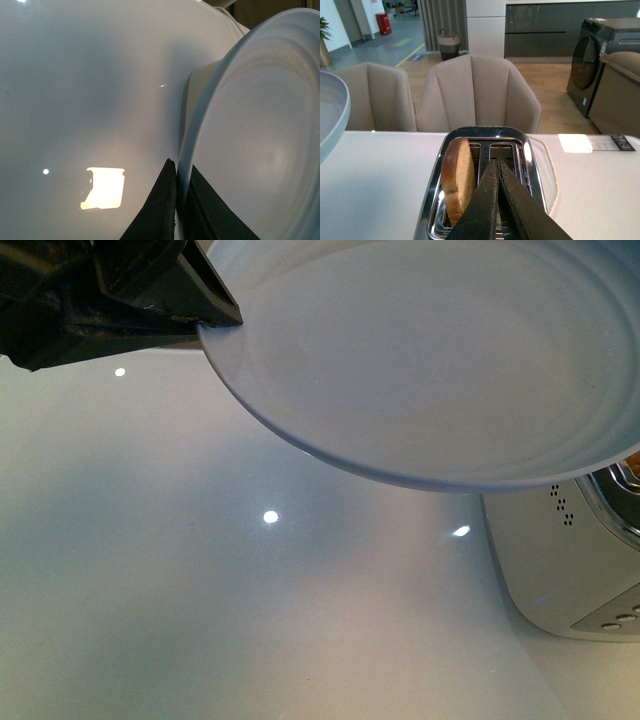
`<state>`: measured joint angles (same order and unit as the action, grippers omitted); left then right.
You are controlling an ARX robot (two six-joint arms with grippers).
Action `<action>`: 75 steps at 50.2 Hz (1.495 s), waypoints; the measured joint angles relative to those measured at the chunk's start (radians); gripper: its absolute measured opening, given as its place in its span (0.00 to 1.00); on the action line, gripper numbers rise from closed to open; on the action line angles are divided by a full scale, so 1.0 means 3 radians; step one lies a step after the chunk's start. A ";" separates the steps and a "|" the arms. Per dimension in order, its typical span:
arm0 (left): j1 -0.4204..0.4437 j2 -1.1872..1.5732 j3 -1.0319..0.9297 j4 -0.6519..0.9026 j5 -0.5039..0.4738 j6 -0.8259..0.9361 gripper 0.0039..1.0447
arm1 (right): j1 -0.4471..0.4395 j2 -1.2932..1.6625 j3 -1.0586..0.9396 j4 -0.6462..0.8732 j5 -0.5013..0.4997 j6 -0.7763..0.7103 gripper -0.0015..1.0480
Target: Left arm holds plate, right arm toasts bread
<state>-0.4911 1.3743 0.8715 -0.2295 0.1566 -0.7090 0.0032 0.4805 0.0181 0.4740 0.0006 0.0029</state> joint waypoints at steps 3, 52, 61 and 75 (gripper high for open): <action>0.0000 0.0000 0.0000 0.0000 -0.0003 0.0000 0.03 | 0.0000 -0.0093 0.0000 -0.0085 -0.0001 0.0000 0.02; 0.0000 0.0000 0.0000 0.0000 -0.0004 0.0000 0.03 | 0.0000 -0.1544 0.0000 -0.1553 0.0001 0.0000 0.02; -0.0003 -0.0001 0.0001 0.0000 -0.0003 -0.0001 0.03 | 0.0000 -0.1577 0.0000 -0.1575 0.0005 0.0001 0.02; -0.0003 -0.0001 0.0001 0.0000 -0.0001 -0.0001 0.03 | 0.0000 -0.1581 0.0000 -0.1575 0.0004 0.0000 0.41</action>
<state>-0.4919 1.3739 0.8719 -0.2295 0.1562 -0.7094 0.0032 0.0063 0.0181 0.0013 0.0017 0.0029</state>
